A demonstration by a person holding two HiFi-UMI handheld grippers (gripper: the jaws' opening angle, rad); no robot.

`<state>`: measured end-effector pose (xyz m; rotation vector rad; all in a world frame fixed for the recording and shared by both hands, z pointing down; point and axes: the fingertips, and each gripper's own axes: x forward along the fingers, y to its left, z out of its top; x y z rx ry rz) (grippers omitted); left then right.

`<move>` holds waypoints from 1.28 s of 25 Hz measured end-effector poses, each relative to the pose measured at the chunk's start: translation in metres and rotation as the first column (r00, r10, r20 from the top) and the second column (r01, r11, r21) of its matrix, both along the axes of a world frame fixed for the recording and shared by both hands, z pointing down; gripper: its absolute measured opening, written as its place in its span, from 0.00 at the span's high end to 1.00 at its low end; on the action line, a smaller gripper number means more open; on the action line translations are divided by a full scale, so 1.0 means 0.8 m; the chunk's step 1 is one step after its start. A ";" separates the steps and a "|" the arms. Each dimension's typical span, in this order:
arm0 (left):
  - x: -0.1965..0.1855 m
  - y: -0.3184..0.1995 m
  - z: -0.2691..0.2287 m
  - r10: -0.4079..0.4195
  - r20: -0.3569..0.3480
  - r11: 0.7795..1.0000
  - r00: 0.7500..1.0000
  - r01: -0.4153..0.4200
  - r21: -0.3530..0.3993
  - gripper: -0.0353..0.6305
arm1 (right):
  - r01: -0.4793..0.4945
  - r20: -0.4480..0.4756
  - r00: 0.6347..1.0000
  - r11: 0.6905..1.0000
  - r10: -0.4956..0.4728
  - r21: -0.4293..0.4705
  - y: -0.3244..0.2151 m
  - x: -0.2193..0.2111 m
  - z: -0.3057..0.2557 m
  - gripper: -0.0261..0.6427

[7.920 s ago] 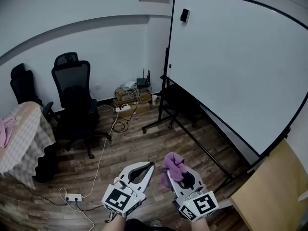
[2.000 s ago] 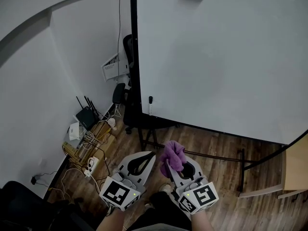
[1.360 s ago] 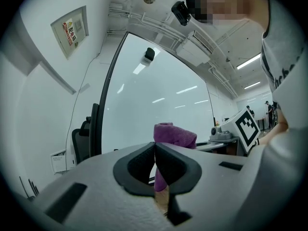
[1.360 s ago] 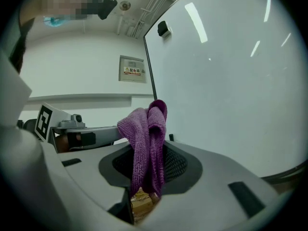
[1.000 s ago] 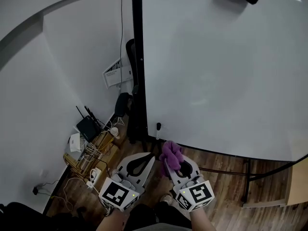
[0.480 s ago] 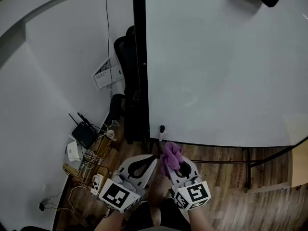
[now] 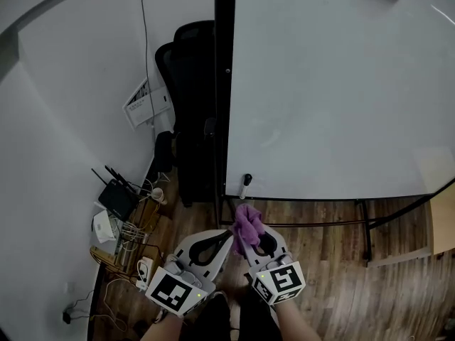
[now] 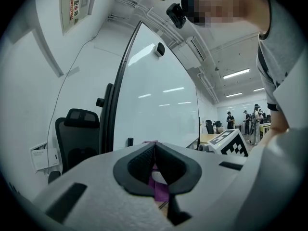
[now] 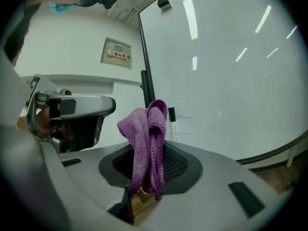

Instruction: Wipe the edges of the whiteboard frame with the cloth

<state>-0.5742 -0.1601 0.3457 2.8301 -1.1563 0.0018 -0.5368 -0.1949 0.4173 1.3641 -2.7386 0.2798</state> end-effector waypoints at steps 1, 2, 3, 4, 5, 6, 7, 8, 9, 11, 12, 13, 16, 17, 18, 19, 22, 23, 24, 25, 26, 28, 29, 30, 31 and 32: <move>-0.003 0.000 0.004 0.003 0.001 1.000 1.000 -0.003 -0.004 0.92 | -0.001 -0.005 1.000 1.000 0.001 0.002 -0.002 -0.004 0.004 0.79; -0.006 0.000 0.010 0.005 0.002 1.000 1.000 -0.005 -0.008 0.92 | -0.002 -0.011 1.000 1.000 0.002 0.003 -0.004 -0.007 0.009 0.79; -0.009 0.000 0.015 0.006 0.001 1.000 1.000 -0.006 -0.014 0.92 | -0.002 -0.015 1.000 1.000 0.002 0.003 -0.006 -0.010 0.014 0.79; -0.012 0.001 0.021 0.008 -0.001 1.000 1.000 -0.008 -0.020 0.92 | -0.004 -0.018 1.000 1.000 0.004 0.001 -0.007 -0.013 0.019 0.79; -0.014 0.001 0.026 0.011 -0.002 1.000 1.000 -0.011 -0.026 0.92 | -0.007 -0.020 1.000 1.000 0.007 0.000 -0.008 -0.016 0.024 0.79; -0.016 0.001 0.032 0.015 0.000 0.999 1.000 -0.015 -0.030 0.92 | -0.011 -0.020 1.000 1.000 0.011 -0.002 -0.008 -0.019 0.029 0.79; -0.017 0.002 0.037 0.022 0.005 0.999 1.000 -0.022 -0.033 0.92 | -0.017 -0.021 1.000 1.000 0.017 -0.004 -0.009 -0.021 0.035 0.79; -0.016 0.002 0.041 0.030 0.010 0.999 1.000 -0.029 -0.034 0.92 | -0.022 -0.021 1.000 1.000 0.022 -0.007 -0.009 -0.022 0.041 0.79; -0.015 0.003 0.046 0.038 0.016 0.999 0.999 -0.037 -0.035 0.92 | -0.027 -0.024 0.999 1.000 0.026 -0.010 -0.009 -0.023 0.047 0.79; -0.012 0.003 0.055 0.052 0.022 0.998 0.998 -0.051 -0.038 0.92 | -0.034 -0.032 0.999 0.999 0.034 -0.016 -0.010 -0.023 0.061 0.79; -0.011 0.003 0.060 0.058 0.025 0.998 0.998 -0.057 -0.038 0.92 | -0.037 -0.037 0.999 0.999 0.036 -0.020 -0.010 -0.024 0.069 0.79; -0.010 0.003 0.064 0.064 0.027 0.997 0.998 -0.063 -0.038 0.92 | -0.039 -0.041 0.998 0.999 0.038 -0.023 -0.011 -0.025 0.076 0.79; -0.007 0.002 0.074 0.077 0.026 0.996 0.997 -0.076 -0.038 0.92 | -0.047 -0.049 0.998 0.998 0.045 -0.030 -0.015 -0.028 0.092 0.79; -0.007 0.002 0.077 0.080 0.024 0.996 0.997 -0.079 -0.038 0.92 | -0.049 -0.051 0.998 0.998 0.048 -0.030 -0.017 -0.029 0.096 0.79; -0.007 0.003 0.080 0.082 0.023 0.996 0.996 -0.081 -0.039 0.92 | -0.052 -0.053 0.997 0.998 0.050 -0.031 -0.019 -0.030 0.100 0.79; -0.006 0.004 0.083 0.083 0.023 0.996 0.996 -0.082 -0.041 0.92 | -0.054 -0.055 0.997 0.998 0.052 -0.031 -0.021 -0.032 0.104 0.79; -0.006 0.005 0.094 0.082 0.019 0.996 0.996 -0.081 -0.048 0.92 | -0.073 -0.080 0.994 0.997 0.071 -0.020 -0.031 -0.033 0.114 0.79; -0.007 0.004 0.097 0.081 0.017 0.996 0.997 -0.080 -0.048 0.92 | -0.086 -0.091 0.992 0.996 0.084 -0.012 -0.037 -0.033 0.117 0.79; -0.007 0.004 0.099 0.081 0.016 0.996 0.997 -0.080 -0.046 0.92 | -0.098 -0.098 0.990 0.995 0.097 -0.006 -0.043 -0.033 0.119 0.79; -0.008 0.004 0.102 0.081 0.016 0.996 0.997 -0.080 -0.044 0.92 | -0.107 -0.102 0.989 0.994 0.107 -0.004 -0.050 -0.033 0.122 0.79; -0.009 0.003 0.105 0.081 0.017 0.996 0.997 -0.080 -0.044 0.92 | -0.114 -0.102 0.988 0.994 0.113 -0.004 -0.056 -0.033 0.125 0.79; -0.012 0.002 0.111 0.078 0.018 0.996 0.997 -0.077 -0.049 0.92 | -0.119 -0.098 0.988 0.993 0.117 -0.007 -0.069 -0.038 0.130 0.79; -0.014 0.001 0.114 0.077 0.019 0.996 0.997 -0.076 -0.054 0.92 | -0.118 -0.097 0.988 0.993 0.117 -0.009 -0.075 -0.041 0.133 0.79; -0.015 -0.001 0.117 0.077 0.022 0.996 0.997 -0.075 -0.057 0.92 | -0.117 -0.099 0.988 0.993 0.115 -0.011 -0.081 -0.044 0.136 0.79; -0.017 -0.002 0.120 0.076 0.025 0.996 0.997 -0.074 -0.059 0.92 | -0.116 -0.101 0.988 0.993 0.114 -0.015 -0.086 -0.047 0.140 0.79; -0.019 -0.004 0.123 0.073 0.026 0.995 0.997 -0.071 -0.063 0.92 | -0.116 -0.104 0.988 0.993 0.114 -0.017 -0.091 -0.050 0.144 0.79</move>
